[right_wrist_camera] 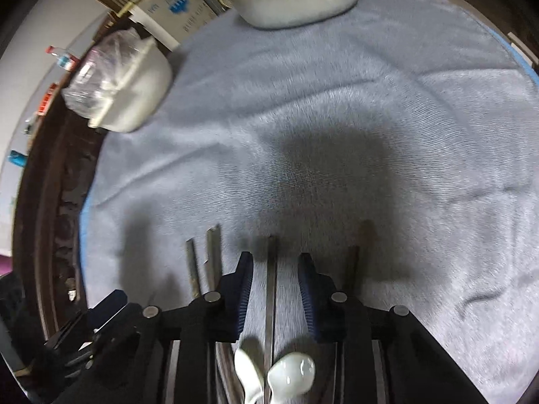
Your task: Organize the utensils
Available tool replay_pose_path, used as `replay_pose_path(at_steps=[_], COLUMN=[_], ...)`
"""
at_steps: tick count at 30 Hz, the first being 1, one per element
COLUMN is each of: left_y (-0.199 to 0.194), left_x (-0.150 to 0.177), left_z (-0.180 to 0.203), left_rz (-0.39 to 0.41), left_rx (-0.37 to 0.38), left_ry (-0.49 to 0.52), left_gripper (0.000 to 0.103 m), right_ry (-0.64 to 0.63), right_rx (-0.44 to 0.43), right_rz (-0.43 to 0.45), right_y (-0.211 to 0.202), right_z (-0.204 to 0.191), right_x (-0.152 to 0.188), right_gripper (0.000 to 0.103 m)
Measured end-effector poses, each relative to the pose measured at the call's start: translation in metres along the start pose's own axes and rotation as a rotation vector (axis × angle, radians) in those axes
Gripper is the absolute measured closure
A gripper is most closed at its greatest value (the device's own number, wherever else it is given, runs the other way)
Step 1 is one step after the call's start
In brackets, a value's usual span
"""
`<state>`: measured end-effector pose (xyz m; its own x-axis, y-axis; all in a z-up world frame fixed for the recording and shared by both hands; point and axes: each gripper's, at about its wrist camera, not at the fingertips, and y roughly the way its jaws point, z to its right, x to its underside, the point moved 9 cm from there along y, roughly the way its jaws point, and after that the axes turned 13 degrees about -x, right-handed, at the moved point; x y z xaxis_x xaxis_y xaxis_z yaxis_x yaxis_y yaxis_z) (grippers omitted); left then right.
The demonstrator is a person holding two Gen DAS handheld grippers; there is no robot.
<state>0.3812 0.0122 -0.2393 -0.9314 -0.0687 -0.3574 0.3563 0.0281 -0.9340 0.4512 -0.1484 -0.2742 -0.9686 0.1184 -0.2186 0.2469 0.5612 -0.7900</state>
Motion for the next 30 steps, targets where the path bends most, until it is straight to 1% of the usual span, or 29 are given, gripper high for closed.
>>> replay_pose_path(at_steps=[2,4,5,9,13,15,17,22,24,26,28,29,30], left_y=[0.005,0.01,0.014,0.024,0.034,0.038,0.039,0.042,0.042,0.041,0.041,0.041,0.041], left_x=[-0.003,-0.006,-0.008,-0.015,-0.02,-0.024,-0.028,-0.032,-0.032,-0.032,-0.033,-0.035,-0.037], left_z=[0.001,0.004,0.006,0.017,0.032,0.036,0.037,0.035,0.038,0.042,0.043,0.042,0.041], left_rz=[-0.015,-0.043,-0.056,-0.114,-0.15,-0.15,-0.137,-0.133,-0.117,-0.102,-0.083,-0.071,-0.061], left_rx=[0.007,0.022,0.028,0.044,0.033,0.014,-0.017,-0.052,-0.086,-0.107,-0.124,-0.139,-0.147], left_ry=[-0.007,-0.024,-0.035,-0.075,-0.1,-0.098,-0.1,-0.117,-0.095,-0.08,-0.076,-0.07,-0.065], left_gripper=[0.049,0.049,0.049,0.049,0.049,0.053,0.053,0.053,0.053,0.053,0.057,0.067,0.08], right_ry=[-0.019,-0.036,-0.05,-0.058,-0.053,-0.047,-0.055,-0.077,-0.072,-0.078,-0.093,-0.099,-0.101], right_rx=[0.026,0.049,0.065,0.035,-0.014,-0.04,-0.076,-0.141,-0.187,-0.215,-0.237,-0.244,-0.251], right_rz=[0.005,0.007,0.013,0.043,0.089,0.107,0.131,0.205,0.244,0.271,0.301,0.318,0.334], right_y=[0.001,0.002,0.002,-0.002,-0.014,-0.024,-0.034,-0.065,-0.079,-0.088,-0.1,-0.107,-0.111], right_z=[-0.003,-0.003,-0.003,0.0,0.007,0.009,0.008,0.004,0.001,-0.003,-0.007,-0.009,-0.011], right_x=[-0.001,0.0,0.001,0.003,0.001,0.002,0.003,0.003,0.001,0.001,0.002,0.002,0.002], right_gripper=[0.08,0.094,0.096,0.096,0.096,0.096,0.096,0.096,0.096,0.097,0.097,0.097,0.097])
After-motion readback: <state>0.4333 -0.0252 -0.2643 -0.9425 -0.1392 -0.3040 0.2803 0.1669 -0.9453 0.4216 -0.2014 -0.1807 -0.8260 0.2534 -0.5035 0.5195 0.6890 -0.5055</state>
